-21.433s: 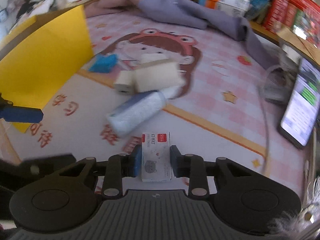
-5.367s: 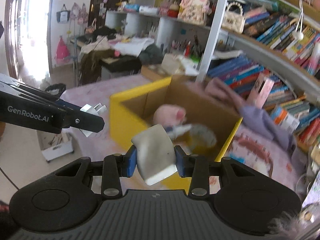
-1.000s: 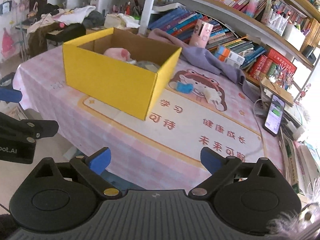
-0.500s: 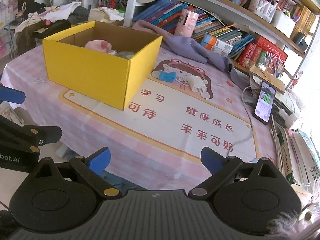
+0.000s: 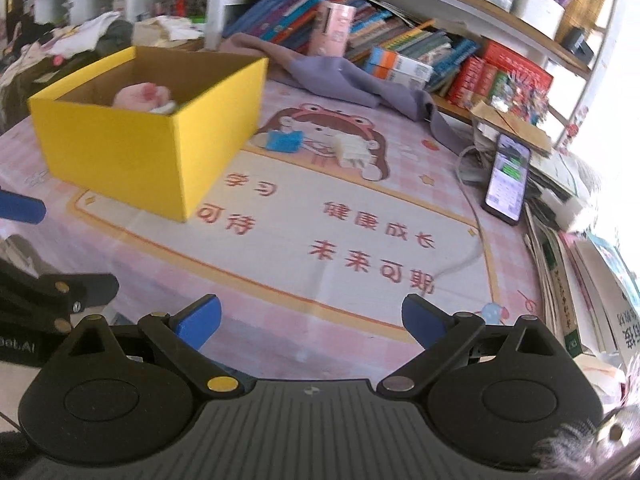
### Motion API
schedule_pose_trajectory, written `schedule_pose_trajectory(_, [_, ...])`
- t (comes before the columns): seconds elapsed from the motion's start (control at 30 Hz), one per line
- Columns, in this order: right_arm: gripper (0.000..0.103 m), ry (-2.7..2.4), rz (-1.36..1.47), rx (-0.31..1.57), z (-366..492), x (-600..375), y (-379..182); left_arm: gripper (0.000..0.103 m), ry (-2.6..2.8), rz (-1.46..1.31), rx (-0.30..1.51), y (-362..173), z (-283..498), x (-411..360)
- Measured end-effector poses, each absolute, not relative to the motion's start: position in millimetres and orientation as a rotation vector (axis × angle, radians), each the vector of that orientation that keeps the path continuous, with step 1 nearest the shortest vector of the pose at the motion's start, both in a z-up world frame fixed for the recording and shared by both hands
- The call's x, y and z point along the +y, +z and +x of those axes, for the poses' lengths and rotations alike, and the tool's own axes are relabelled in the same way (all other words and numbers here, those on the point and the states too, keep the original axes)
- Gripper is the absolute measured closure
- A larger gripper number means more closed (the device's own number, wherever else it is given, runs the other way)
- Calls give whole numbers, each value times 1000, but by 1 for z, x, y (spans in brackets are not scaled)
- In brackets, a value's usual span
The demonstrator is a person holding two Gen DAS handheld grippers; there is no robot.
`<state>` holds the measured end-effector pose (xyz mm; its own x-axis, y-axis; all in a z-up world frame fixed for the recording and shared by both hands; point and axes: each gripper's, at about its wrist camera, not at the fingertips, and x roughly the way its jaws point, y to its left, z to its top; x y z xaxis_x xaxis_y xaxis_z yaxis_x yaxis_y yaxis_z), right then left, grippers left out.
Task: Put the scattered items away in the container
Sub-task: 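Move both tools toward the blue bag and white charger on the mat, then close the right tool on the white charger while the left tool grasps the blue bag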
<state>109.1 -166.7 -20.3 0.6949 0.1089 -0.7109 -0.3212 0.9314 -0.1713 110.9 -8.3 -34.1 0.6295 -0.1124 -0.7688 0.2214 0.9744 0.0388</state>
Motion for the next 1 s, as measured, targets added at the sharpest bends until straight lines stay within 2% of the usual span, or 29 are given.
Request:
schedule_pose_trajectory(0.33, [8, 198, -243, 779, 150, -206, -20, 8, -304, 180, 823, -31, 144, -54])
schedule_pose_trajectory(0.43, [17, 207, -232, 778, 165, -216, -18, 8, -317, 169, 773, -27, 156, -62])
schedule_pose_trajectory(0.5, [29, 214, -220, 778, 177, -223, -17, 8, -313, 156, 740, -25, 165, -66])
schedule_pose_trajectory(0.6, [43, 229, -196, 788, 196, -232, -19, 8, -283, 137, 708, -22, 180, -70])
schedule_pose_trajectory(1.0, [48, 342, -132, 753, 276, -251, -13, 11, -102, 133, 688, -12, 237, -86])
